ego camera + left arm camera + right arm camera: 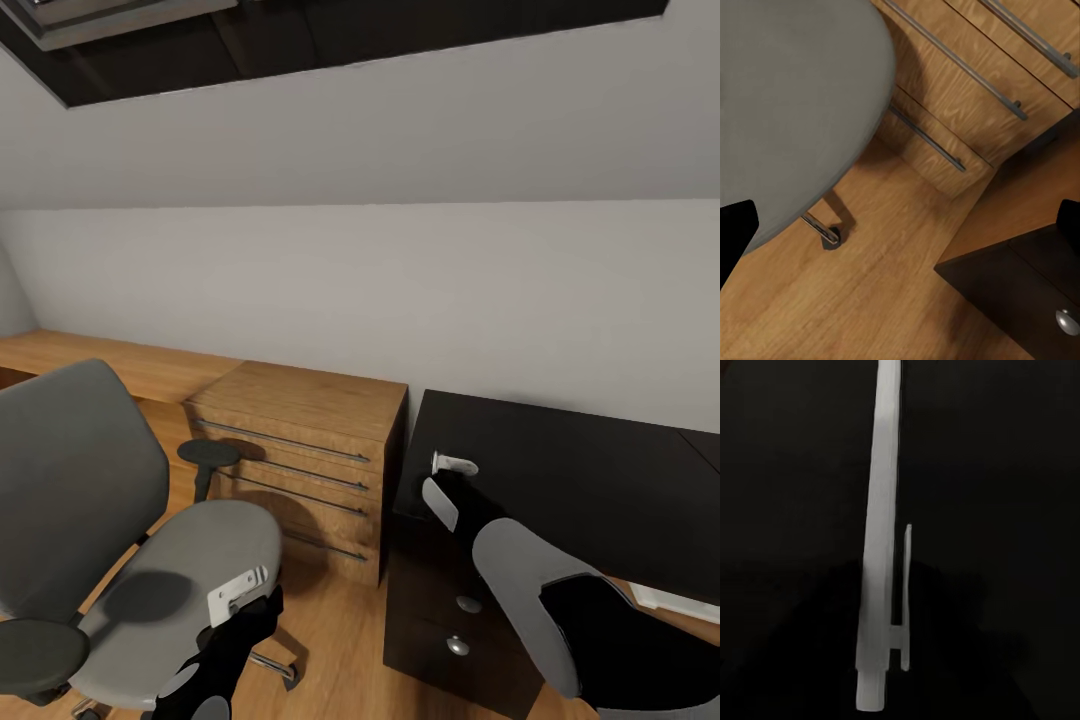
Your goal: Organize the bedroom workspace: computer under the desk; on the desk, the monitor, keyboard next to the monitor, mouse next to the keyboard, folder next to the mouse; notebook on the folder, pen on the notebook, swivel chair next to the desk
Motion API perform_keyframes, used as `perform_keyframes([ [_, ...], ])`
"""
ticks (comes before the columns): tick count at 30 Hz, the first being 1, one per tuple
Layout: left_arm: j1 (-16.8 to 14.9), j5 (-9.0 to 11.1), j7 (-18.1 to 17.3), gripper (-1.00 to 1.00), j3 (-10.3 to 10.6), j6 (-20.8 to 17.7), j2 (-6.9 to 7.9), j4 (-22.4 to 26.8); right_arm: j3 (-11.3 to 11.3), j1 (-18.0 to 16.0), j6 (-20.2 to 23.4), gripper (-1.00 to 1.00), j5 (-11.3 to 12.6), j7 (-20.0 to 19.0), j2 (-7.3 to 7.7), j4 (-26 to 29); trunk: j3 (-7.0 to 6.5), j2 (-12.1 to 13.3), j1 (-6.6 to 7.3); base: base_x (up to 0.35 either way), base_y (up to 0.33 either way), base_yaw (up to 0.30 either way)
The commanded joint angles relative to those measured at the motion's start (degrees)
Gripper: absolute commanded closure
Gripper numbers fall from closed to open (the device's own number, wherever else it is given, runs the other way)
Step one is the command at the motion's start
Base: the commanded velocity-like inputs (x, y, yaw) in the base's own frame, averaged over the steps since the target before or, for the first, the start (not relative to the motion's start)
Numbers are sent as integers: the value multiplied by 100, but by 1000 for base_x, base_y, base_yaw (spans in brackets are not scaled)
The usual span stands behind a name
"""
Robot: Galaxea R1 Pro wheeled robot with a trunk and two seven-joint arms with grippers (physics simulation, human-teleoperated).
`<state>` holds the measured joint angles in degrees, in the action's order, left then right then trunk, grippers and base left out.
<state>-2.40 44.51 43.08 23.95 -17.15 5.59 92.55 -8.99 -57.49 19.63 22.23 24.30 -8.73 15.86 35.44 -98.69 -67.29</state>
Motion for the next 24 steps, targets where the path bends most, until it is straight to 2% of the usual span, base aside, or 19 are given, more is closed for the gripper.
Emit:
perform_keyframes([
  [1, -6, 24, 42, -100, 12, -17, 5, 9, -3, 3, 75, 100, 155, 40, 3, 16, 8, -3, 0, 0, 0, 0],
  [8, -6, 29, 42, -100, 12, -17, 4, 6, 11, 4, 106, 100, 176, 40, 3, 47, 8, -3, 0, 0, 0, 0],
  [14, -6, 16, 42, -100, 124, -17, 9, 2, 11, 3, 102, 100, 177, 40, 5, 49, 8, -3, 0, 0, 0, 0],
  [24, -6, 30, 42, -100, 137, -17, 12, 1, 11, 3, 102, 100, 174, 40, 12, 49, -10, 37, 22, 0, 0, 0],
])
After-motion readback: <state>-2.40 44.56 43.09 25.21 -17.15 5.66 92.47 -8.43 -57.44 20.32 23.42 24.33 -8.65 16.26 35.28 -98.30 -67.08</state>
